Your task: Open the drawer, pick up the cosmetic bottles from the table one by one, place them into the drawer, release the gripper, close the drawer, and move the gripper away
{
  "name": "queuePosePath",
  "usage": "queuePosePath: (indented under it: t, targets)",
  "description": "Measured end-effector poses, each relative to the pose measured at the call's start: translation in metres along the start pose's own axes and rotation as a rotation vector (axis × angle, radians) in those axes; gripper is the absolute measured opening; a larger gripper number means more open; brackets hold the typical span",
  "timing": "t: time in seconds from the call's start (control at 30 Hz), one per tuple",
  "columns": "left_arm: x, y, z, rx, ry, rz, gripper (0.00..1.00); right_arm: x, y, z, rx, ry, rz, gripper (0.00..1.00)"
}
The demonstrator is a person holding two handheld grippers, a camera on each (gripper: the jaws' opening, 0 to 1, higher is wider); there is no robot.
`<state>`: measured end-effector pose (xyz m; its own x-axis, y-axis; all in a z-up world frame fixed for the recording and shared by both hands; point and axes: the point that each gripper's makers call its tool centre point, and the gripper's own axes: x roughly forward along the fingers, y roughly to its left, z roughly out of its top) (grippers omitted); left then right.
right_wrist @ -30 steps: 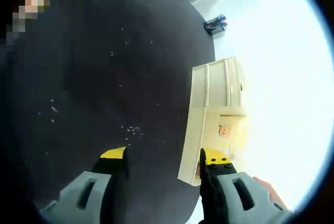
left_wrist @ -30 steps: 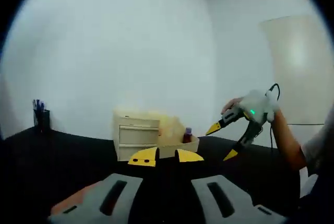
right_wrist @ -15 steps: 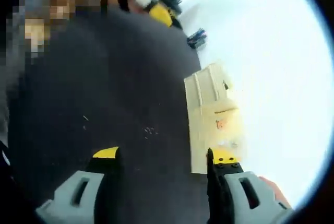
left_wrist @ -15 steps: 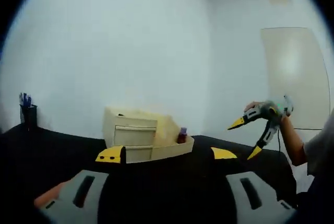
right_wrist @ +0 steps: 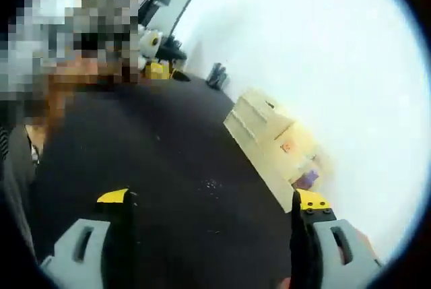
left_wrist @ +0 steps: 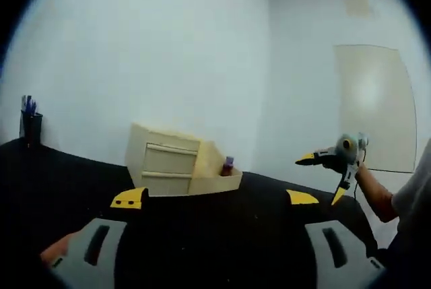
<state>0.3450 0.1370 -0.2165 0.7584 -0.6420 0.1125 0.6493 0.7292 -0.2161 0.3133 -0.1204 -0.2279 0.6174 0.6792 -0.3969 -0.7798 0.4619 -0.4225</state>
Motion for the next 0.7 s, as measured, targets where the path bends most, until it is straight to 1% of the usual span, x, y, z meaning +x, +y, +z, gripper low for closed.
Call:
queuePosePath:
  t: [0.07, 0.1, 0.17, 0.2, 0.3, 0.37, 0.4, 0.43, 0.5, 0.57, 0.63, 0.67, 0.7]
  targets:
    - [0.000, -0.002, -0.001, -0.004, -0.001, -0.006, 0.87, -0.005, 0.000, -0.003, 0.038, -0.041, -0.021, 0.93]
    - [0.000, -0.002, -0.002, -0.005, 0.002, -0.005, 0.90, -0.007, 0.000, -0.005, 0.057, -0.049, -0.027, 0.93]
    - [0.001, -0.003, -0.004, 0.002, 0.012, -0.008, 0.94, -0.013, -0.003, -0.010, 0.102, -0.080, -0.067, 0.93]
    - [0.002, -0.004, -0.004, 0.005, 0.013, -0.011, 0.96, -0.016, -0.003, -0.014, 0.123, -0.091, -0.074, 0.93]
    - [0.001, -0.006, -0.005, 0.003, 0.015, -0.021, 0.96, -0.029, -0.007, -0.024, 0.192, -0.135, -0.125, 0.93]
    - [0.000, -0.006, -0.003, 0.001, 0.007, -0.023, 0.96, -0.042, -0.009, -0.033, 0.265, -0.188, -0.144, 0.93]
    - [-0.001, -0.005, -0.002, -0.002, 0.004, -0.020, 0.96, -0.046, -0.010, -0.036, 0.286, -0.201, -0.151, 0.93]
    - [-0.001, -0.003, -0.001, -0.002, -0.001, -0.013, 0.96, -0.052, -0.011, -0.041, 0.309, -0.222, -0.160, 0.93]
    - [-0.004, 0.001, 0.002, -0.009, -0.015, -0.007, 0.96, -0.062, -0.008, -0.055, 0.355, -0.243, -0.151, 0.93]
    - [-0.005, 0.003, 0.005, -0.026, -0.033, -0.004, 0.96, -0.070, -0.009, -0.071, 0.416, -0.253, -0.145, 0.93]
    - [-0.007, 0.004, 0.009, -0.050, -0.053, -0.006, 0.96, -0.079, -0.019, -0.090, 0.498, -0.270, -0.176, 0.92]
    - [-0.007, 0.004, 0.010, -0.057, -0.056, -0.007, 0.96, -0.082, -0.022, -0.093, 0.514, -0.280, -0.183, 0.90]
    - [-0.007, 0.004, 0.010, -0.060, -0.058, -0.009, 0.96, -0.086, -0.026, -0.094, 0.538, -0.317, -0.199, 0.88]
